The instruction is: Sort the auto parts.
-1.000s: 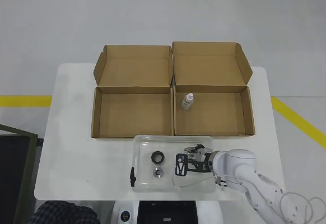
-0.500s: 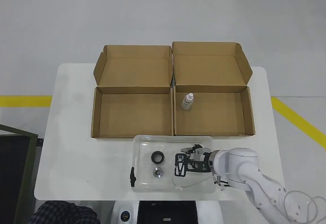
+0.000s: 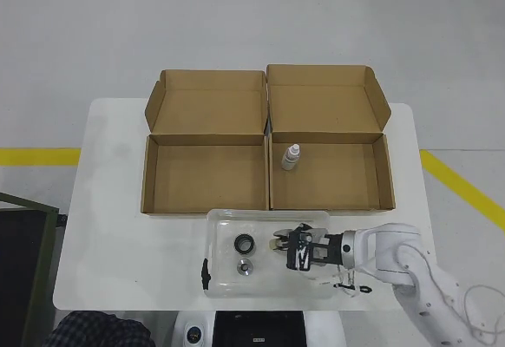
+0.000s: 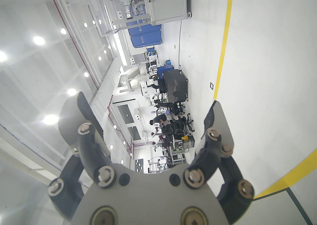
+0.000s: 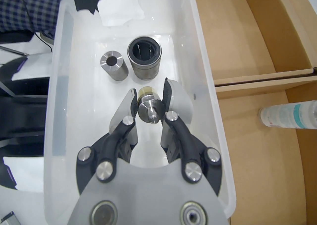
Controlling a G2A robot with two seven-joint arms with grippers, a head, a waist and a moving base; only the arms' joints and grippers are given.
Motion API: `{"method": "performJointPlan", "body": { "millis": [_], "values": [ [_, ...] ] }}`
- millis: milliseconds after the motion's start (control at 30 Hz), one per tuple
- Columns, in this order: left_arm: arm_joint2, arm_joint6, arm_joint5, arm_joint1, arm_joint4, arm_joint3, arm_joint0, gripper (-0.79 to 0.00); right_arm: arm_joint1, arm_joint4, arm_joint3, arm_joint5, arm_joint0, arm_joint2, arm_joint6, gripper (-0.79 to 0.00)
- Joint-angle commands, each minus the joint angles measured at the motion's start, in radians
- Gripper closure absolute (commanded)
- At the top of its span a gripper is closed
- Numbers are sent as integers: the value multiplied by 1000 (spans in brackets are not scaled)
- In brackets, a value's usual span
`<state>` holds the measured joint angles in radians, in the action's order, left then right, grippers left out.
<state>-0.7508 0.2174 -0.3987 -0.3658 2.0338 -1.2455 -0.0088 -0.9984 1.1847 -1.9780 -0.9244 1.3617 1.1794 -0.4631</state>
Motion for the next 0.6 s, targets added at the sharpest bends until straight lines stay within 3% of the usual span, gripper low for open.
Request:
{"method": "performJointPlan", "body": {
  "millis": [0, 300, 567],
  "values": [
    [0, 0, 0, 0, 0, 0, 0, -785, 3, -27, 10, 0, 11, 24, 45, 0],
    [0, 0, 0, 0, 0, 0, 0, -785, 11, -162, 40, -3, 64, 127, 266, 0],
    [0, 0, 0, 0, 0, 0, 0, -785, 13, -260, 48, -6, 86, 176, 377, 0]
  ]
}}
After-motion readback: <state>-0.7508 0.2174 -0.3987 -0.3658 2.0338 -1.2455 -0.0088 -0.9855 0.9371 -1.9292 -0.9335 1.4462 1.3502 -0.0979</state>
